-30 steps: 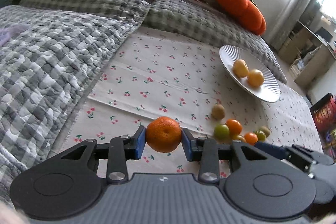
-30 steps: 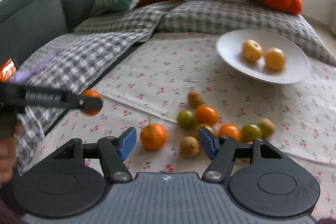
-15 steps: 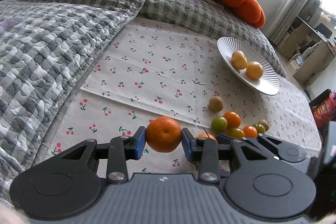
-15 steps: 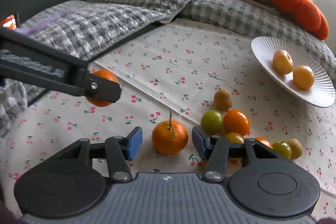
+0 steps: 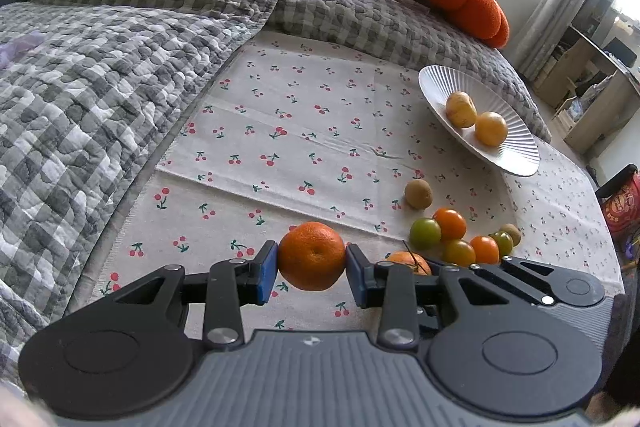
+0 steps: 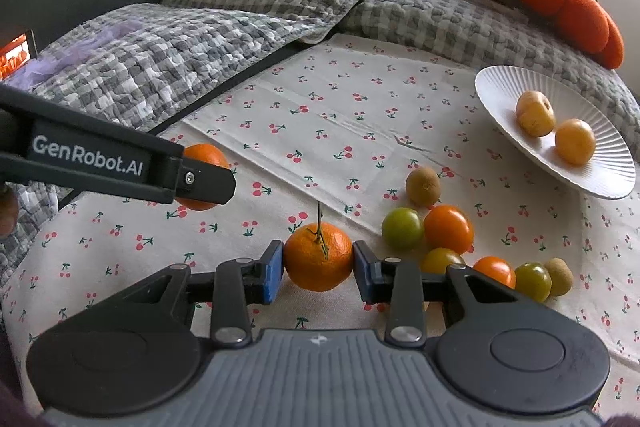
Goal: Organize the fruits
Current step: 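Grasp a mandarin with left tool while right tool grasps a stemmed mandarin, then carry both mandarins to the white plate and lower them beside the pear, then open both tools to release the mandarins and withdraw from the plate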
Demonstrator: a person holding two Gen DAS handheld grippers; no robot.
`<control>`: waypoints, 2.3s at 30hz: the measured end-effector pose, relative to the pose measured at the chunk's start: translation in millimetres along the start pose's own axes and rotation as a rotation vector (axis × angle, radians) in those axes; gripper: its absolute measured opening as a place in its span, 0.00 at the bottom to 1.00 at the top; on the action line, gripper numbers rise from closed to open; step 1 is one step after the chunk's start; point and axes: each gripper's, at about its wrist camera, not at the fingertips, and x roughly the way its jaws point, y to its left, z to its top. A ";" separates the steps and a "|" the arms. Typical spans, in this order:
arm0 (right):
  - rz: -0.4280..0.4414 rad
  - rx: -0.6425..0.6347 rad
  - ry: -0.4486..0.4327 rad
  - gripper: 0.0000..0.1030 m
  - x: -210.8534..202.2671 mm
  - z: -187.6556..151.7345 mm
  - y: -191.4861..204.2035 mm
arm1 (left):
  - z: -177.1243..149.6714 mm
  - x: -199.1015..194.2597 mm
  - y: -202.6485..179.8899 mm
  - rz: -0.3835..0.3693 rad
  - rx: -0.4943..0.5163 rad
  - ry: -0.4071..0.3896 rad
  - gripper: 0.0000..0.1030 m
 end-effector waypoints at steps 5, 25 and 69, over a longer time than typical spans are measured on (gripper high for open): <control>0.009 0.033 -0.016 0.32 -12.2 3.6 -5.4 | -1.1 2.1 -0.4 0.005 0.005 0.006 0.29; -0.047 0.273 -0.149 0.32 -73.4 45.2 -93.0 | 27.1 3.7 -51.6 -0.016 0.109 -0.024 0.29; -0.016 0.550 -0.118 0.34 -11.0 34.7 -236.0 | 117.4 159.4 -157.2 -0.244 0.158 0.077 0.34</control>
